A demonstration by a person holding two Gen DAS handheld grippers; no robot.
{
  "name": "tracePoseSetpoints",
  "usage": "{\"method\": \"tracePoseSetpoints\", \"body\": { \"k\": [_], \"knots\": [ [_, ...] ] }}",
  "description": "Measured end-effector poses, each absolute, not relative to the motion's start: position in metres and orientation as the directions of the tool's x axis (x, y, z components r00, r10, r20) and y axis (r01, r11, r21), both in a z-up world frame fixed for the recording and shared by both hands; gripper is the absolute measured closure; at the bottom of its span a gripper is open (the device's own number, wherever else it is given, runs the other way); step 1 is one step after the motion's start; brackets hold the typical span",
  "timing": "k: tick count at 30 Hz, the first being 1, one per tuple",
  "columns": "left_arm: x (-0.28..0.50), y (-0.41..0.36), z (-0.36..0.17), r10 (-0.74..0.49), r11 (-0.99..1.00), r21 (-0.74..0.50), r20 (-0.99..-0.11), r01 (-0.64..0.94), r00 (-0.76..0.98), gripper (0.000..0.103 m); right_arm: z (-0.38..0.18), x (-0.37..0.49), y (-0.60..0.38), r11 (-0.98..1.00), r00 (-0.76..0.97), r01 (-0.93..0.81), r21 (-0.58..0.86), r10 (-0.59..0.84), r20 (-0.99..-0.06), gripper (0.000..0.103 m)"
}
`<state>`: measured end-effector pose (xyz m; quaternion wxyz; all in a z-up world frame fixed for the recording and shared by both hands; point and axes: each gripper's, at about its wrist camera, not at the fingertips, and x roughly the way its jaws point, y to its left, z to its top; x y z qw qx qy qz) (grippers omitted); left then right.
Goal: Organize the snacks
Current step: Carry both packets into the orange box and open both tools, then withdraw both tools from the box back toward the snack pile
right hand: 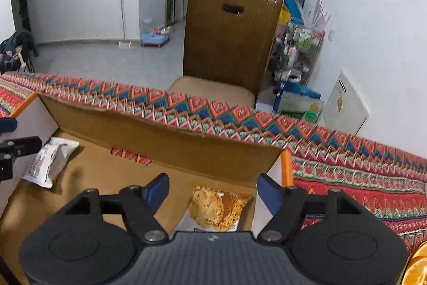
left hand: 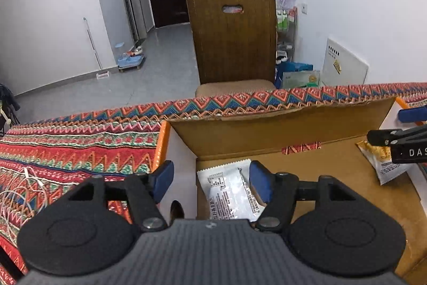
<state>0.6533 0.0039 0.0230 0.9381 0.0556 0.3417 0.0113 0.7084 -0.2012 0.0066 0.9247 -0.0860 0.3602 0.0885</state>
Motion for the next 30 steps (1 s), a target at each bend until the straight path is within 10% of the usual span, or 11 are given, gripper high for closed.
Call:
{"method": "tracePoseSetpoints", "body": {
  "k": [18,30],
  "knots": [
    [0.427,0.019,0.174,-0.061,0.996,0.034,-0.441,0.085,0.896,0.003,0.155,0.461,-0.238,0.961,0.867,-0.277,-0.004,0.248,-0.431,0.000],
    [0.214,0.013,0.142,-0.101,0.994,0.005,-0.226,0.105,0.969,0.000,0.138,0.240,-0.258,0.942,0.922,-0.330,-0.058,0.308,-0.237,0.000]
  ]
}}
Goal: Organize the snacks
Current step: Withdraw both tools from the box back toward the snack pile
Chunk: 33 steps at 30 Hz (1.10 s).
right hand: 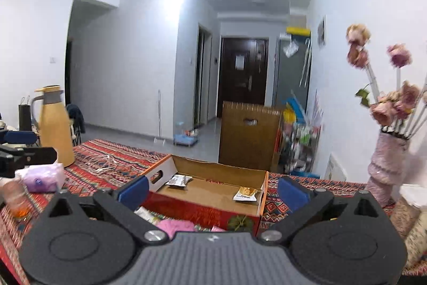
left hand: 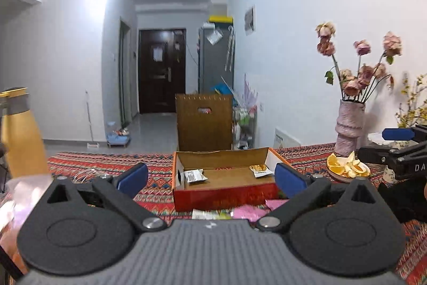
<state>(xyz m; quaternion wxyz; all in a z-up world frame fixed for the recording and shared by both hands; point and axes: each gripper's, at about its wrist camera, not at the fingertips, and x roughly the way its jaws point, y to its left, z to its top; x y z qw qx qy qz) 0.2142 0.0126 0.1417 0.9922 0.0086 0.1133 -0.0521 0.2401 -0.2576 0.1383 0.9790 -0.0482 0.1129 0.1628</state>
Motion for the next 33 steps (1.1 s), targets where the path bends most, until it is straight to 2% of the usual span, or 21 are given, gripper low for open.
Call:
{"method": "tracePoseSetpoints", "body": {
  "k": [4,9,15,18,21,28,33],
  "knots": [
    [0.144,0.003,0.107,-0.116,0.990,0.072,-0.109,0.124,0.987,0.000,0.107,0.173,-0.257,0.947,0.938,-0.315,-0.069,0.299,-0.177,0.000],
    [0.082,-0.014,0.065,-0.122,0.983,0.127,-0.068,0.130,0.990,0.000,0.055,0.114,-0.255,0.961,0.946,-0.272,-0.047,0.258,-0.197,0.000],
    [0.046,-0.033,0.008,-0.180,0.975,0.099,-0.186,0.201,0.966,0.000,-0.005,0.070,-0.257,0.973,0.928,-0.229,0.000,0.218,-0.301,0.000],
    [0.043,-0.037,-0.013,-0.153,0.976,0.109,-0.269,0.188,0.951,0.000,-0.026,0.057,-0.260,0.973,0.911,-0.229,0.017,0.220,-0.350,0.000],
    [0.044,-0.030,-0.021,-0.145,0.983,0.057,-0.328,0.173,0.934,0.000,-0.039,0.049,-0.262,0.968,0.893,-0.248,0.038,0.244,-0.377,0.000],
    [0.042,-0.014,-0.027,-0.141,0.987,0.030,-0.321,0.158,0.937,0.000,-0.048,0.049,-0.259,0.959,0.875,-0.274,0.071,0.280,-0.395,0.000],
    [0.055,-0.009,-0.030,-0.133,0.989,0.013,-0.361,0.148,0.923,0.000,-0.048,0.057,-0.251,0.946,0.860,-0.316,0.067,0.316,-0.400,0.000]
  ]
}}
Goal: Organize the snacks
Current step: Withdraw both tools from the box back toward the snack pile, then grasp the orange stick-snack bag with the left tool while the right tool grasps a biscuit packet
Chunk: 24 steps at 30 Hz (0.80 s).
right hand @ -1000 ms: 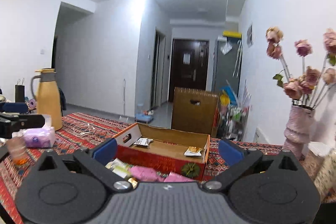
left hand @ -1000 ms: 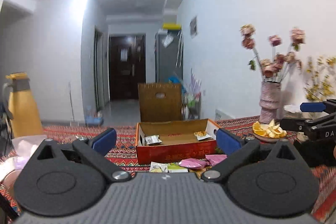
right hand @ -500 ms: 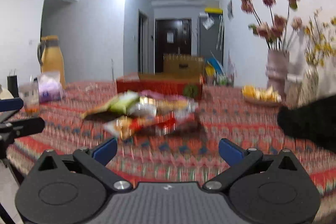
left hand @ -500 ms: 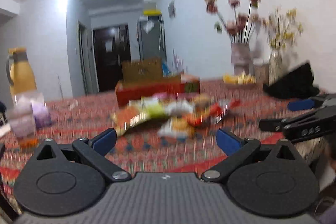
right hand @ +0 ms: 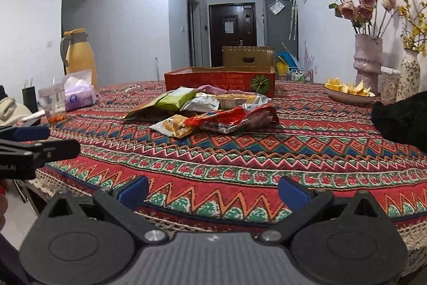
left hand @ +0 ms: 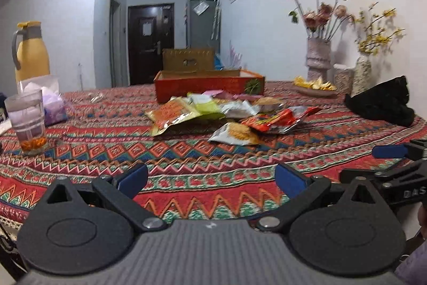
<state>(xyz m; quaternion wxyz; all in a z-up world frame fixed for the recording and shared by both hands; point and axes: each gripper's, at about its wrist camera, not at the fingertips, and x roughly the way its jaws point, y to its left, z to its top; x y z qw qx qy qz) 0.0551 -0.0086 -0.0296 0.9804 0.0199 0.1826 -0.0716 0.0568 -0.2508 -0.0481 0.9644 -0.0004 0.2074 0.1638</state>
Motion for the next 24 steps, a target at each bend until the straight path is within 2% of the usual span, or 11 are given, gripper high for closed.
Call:
{"method": "tracePoseSetpoints", "body": {
  "k": [4,6,9,13,14,16,18,20,24],
  "knots": [
    [0.075,0.007,-0.031,-0.137,0.991,-0.065,-0.430,0.121,0.892,0.000,-0.044,0.064,-0.244,0.911,0.833,-0.408,0.070,0.402,-0.381,0.000],
    [0.084,0.016,-0.033,-0.132,0.990,-0.100,-0.444,0.097,0.886,0.000,-0.040,0.074,-0.238,0.901,0.813,-0.427,0.083,0.422,-0.402,0.000],
    [0.096,0.023,-0.032,-0.111,0.993,-0.084,-0.450,0.081,0.886,0.000,-0.036,0.092,-0.233,0.896,0.803,-0.424,0.130,0.438,-0.403,0.000],
    [0.118,0.033,-0.028,-0.099,0.994,-0.083,-0.453,0.069,0.886,0.000,-0.030,0.118,-0.220,0.901,0.807,-0.424,0.095,0.423,-0.413,0.001],
    [0.125,0.036,-0.026,-0.101,0.993,-0.094,-0.453,0.065,0.886,0.000,-0.029,0.128,-0.214,0.901,0.805,-0.429,0.069,0.416,-0.423,0.004],
    [0.140,0.042,-0.022,-0.110,0.991,-0.119,-0.453,0.062,0.885,0.000,-0.028,0.147,-0.202,0.893,0.793,-0.449,0.023,0.410,-0.451,0.017],
    [0.156,0.047,-0.019,-0.105,0.990,-0.129,-0.467,0.050,0.878,0.000,-0.028,0.171,-0.188,0.883,0.771,-0.469,-0.010,0.404,-0.492,0.038],
    [0.170,0.051,-0.017,-0.097,0.991,-0.124,-0.481,0.042,0.871,0.000,-0.027,0.188,-0.179,0.869,0.753,-0.495,-0.014,0.421,-0.506,0.048],
    [0.185,0.059,-0.016,-0.095,0.991,-0.128,-0.467,0.039,0.879,0.000,-0.027,0.224,-0.157,0.823,0.718,-0.564,-0.072,0.444,-0.536,0.049]
  ]
}}
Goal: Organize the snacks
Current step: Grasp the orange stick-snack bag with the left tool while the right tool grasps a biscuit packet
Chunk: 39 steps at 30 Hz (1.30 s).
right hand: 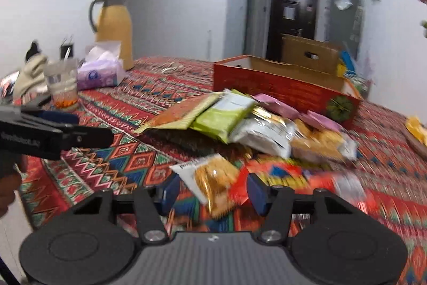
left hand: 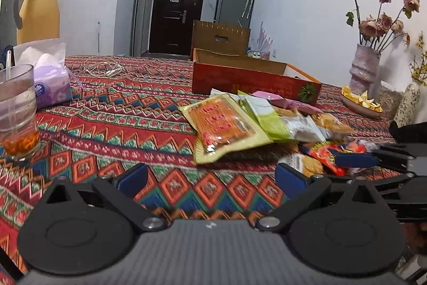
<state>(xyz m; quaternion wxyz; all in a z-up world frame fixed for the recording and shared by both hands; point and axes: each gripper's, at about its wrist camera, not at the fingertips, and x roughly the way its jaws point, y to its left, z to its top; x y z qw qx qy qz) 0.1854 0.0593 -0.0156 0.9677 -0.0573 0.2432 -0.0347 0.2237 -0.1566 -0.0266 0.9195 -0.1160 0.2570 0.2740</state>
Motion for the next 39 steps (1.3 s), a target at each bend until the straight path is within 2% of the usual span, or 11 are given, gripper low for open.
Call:
{"method": "tracePoseSetpoints", "body": {
  "k": [3,9,14,16,17,18,23,24,26,29,39],
  "knots": [
    [0.198,0.064,-0.015,-0.095,0.990,-0.135,-0.477,0.034,0.874,0.000,-0.029,0.247,-0.146,0.785,0.675,-0.613,-0.083,0.467,-0.571,0.049],
    [0.250,0.066,-0.009,-0.110,0.983,-0.184,-0.499,0.019,0.860,0.000,-0.033,0.267,-0.153,0.759,0.586,-0.651,0.023,0.521,-0.621,0.048],
    [0.315,0.061,-0.013,-0.135,0.963,-0.269,-0.540,-0.018,0.831,0.000,-0.041,0.261,-0.177,0.774,0.575,-0.626,0.099,0.543,-0.612,0.032],
    [0.339,0.057,-0.015,-0.117,0.965,-0.259,-0.575,-0.044,0.809,0.000,-0.041,0.256,-0.185,0.780,0.581,-0.615,0.114,0.547,-0.602,0.036],
    [0.348,0.055,-0.017,-0.111,0.966,-0.254,-0.585,-0.051,0.803,0.000,-0.040,0.255,-0.188,0.789,0.589,-0.602,0.123,0.543,-0.598,0.045],
    [0.354,0.054,-0.019,-0.108,0.967,-0.249,-0.594,-0.054,0.798,0.002,-0.040,0.255,-0.192,0.797,0.597,-0.589,0.132,0.539,-0.594,0.047],
    [0.353,0.054,-0.030,-0.117,0.963,-0.262,-0.616,-0.063,0.779,0.025,-0.040,0.254,-0.186,0.796,0.601,-0.596,0.106,0.529,-0.598,0.044],
    [0.347,0.053,-0.030,-0.125,0.963,-0.263,-0.613,-0.053,0.780,0.034,-0.040,0.253,-0.184,0.795,0.602,-0.600,0.090,0.523,-0.604,0.040],
    [0.338,0.052,-0.029,-0.146,0.961,-0.274,-0.610,-0.034,0.778,0.045,-0.040,0.252,-0.176,0.788,0.603,-0.614,0.050,0.509,-0.614,0.039],
    [0.319,0.048,-0.026,-0.139,0.968,-0.249,-0.617,-0.024,0.775,0.060,-0.040,0.250,-0.169,0.782,0.606,-0.623,0.035,0.510,-0.611,0.054],
    [0.193,0.055,-0.015,-0.128,0.965,-0.258,-0.606,-0.041,0.785,0.062,-0.031,0.190,-0.189,0.829,0.661,-0.555,0.066,0.488,-0.571,0.060]
  ]
}}
